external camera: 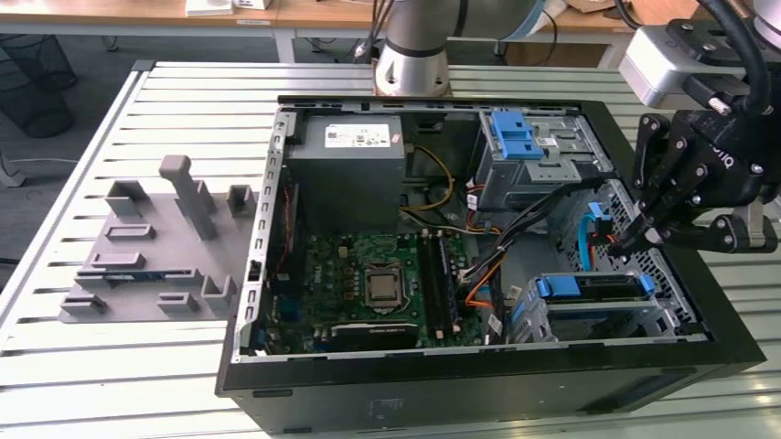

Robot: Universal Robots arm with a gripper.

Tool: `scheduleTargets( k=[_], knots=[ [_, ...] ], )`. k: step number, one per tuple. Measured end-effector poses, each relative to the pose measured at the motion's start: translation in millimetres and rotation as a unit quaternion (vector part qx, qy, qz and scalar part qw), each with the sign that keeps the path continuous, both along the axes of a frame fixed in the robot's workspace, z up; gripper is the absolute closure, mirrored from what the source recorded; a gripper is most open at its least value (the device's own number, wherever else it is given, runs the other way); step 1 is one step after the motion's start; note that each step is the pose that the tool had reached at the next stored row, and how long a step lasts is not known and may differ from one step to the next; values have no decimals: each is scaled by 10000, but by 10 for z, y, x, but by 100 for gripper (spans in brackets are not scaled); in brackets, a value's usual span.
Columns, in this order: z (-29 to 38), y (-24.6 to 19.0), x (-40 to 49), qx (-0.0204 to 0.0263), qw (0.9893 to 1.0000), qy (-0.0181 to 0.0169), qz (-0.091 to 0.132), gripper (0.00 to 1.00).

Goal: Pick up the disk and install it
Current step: 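Insert the first disk wire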

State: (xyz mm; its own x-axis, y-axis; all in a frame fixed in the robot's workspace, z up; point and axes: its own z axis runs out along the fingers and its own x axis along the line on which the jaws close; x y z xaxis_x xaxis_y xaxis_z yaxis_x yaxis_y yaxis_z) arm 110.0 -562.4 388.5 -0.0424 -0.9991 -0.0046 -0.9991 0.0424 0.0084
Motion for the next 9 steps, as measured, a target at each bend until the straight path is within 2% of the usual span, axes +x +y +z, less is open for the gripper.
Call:
scheduleTargets(
  k=[9],
  knots=[
    [-25,3,26,0,10000,0,0,89]
  ],
)
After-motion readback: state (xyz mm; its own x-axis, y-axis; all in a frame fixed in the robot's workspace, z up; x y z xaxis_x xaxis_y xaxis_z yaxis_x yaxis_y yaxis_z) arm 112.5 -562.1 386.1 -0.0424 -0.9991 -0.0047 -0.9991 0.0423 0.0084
